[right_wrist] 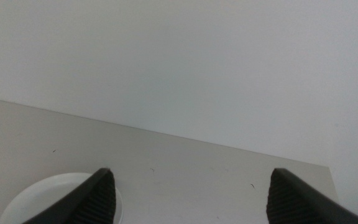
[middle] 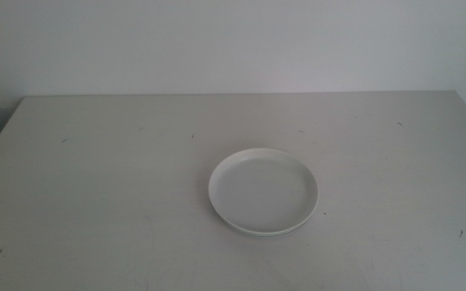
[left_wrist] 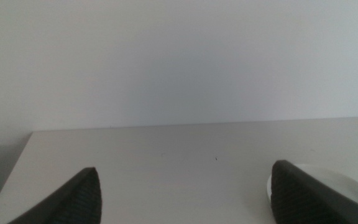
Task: Stack the three bowls on top of each other.
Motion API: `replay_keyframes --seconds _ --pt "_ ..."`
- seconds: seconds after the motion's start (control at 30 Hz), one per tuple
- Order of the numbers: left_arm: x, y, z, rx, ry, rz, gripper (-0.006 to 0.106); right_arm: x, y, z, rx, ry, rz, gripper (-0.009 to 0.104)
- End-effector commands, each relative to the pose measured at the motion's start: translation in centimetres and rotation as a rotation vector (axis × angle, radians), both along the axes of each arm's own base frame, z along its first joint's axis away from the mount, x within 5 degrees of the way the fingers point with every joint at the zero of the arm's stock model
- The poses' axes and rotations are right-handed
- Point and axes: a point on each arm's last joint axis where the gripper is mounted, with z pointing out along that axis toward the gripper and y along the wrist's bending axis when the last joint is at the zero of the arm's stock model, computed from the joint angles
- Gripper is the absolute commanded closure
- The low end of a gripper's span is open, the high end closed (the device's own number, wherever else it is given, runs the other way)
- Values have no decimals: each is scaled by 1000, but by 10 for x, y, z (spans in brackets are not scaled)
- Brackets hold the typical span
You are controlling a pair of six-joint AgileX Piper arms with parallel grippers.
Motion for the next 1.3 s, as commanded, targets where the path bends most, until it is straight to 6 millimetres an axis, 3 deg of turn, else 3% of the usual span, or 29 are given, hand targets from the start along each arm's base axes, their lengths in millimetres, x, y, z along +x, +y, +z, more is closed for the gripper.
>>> replay_keyframes --seconds 0.0,0.17,0.47,0.67,0.87,1.27 --pt "2 2 7 -38 -51 25 -5 1 -2 13 0 -98 -20 33" --pt "7 3 -18 -38 9 31 -5 -8 -5 -11 -42 -86 -29 33" --pt "-2 9 -62 31 -64 96 -5 -33 -10 -95 -67 -142 -47 33" --pt "1 9 -96 32 -10 100 -5 -41 -12 -131 -65 -146 -46 33" --pt "6 14 -114 24 -28 147 -5 -42 -12 -151 -64 -126 -46 33" --pt "5 10 -120 32 43 112 -5 -40 -11 -166 -74 -71 -42 33"
